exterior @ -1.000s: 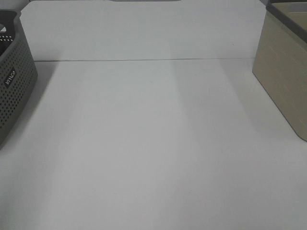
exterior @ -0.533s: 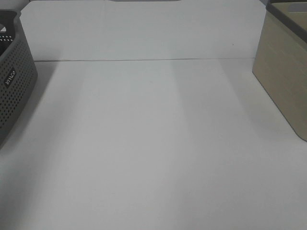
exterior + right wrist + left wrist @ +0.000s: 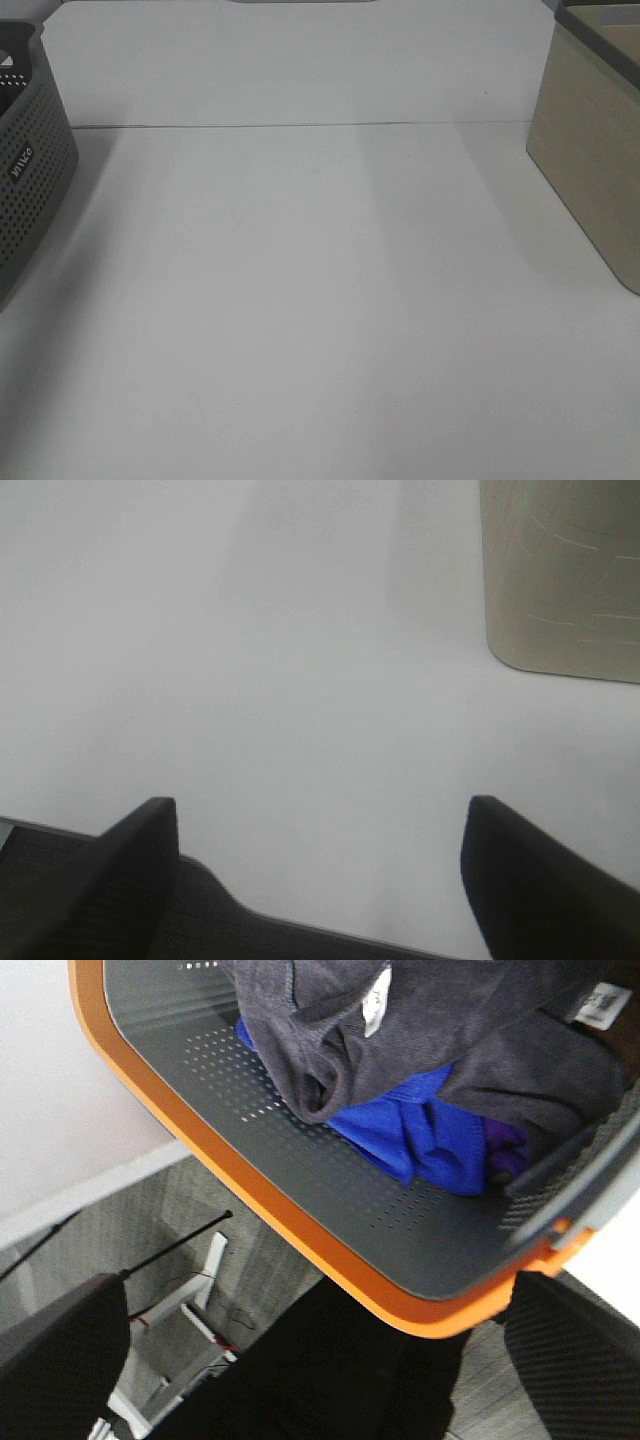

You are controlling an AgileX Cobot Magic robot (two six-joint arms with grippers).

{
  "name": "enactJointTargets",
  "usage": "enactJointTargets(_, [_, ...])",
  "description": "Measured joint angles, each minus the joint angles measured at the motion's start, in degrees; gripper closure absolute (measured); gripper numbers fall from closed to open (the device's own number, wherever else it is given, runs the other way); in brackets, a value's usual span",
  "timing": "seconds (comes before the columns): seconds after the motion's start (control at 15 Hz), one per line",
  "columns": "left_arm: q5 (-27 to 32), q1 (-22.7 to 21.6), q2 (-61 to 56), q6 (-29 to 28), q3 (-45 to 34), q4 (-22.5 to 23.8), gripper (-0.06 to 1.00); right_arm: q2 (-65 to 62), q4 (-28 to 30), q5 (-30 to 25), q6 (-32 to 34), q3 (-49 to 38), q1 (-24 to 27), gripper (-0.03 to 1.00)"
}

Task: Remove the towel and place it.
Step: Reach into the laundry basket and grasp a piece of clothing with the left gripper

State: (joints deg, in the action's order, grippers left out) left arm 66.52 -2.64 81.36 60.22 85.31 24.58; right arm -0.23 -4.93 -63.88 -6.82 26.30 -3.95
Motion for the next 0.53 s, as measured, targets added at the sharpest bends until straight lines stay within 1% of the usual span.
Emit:
enactJointTargets(0.07, [-2.9,0.0,3.1,1.9,0.5,1.0,-0.02,0.0,0.0,0.0,0.0,0.0,0.0,0.2])
enactJointTargets(0.13, [-8.6,0.0,8.4,6.0,0.7,2.3,-0.02,0.0,0.0,0.0,0.0,0.0,0.0,0.2])
enactJointTargets(0.33, [-12.8,0.0,14.7,9.2,0.7,4.0,-0.02,0.0,0.0,0.0,0.0,0.0,0.0,0.2])
enactJointTargets(0.53, [-16.6,-0.1,20.5,10.4,0.7,6.4,-0.01,0.0,0.0,0.0,0.0,0.0,0.0,0.2])
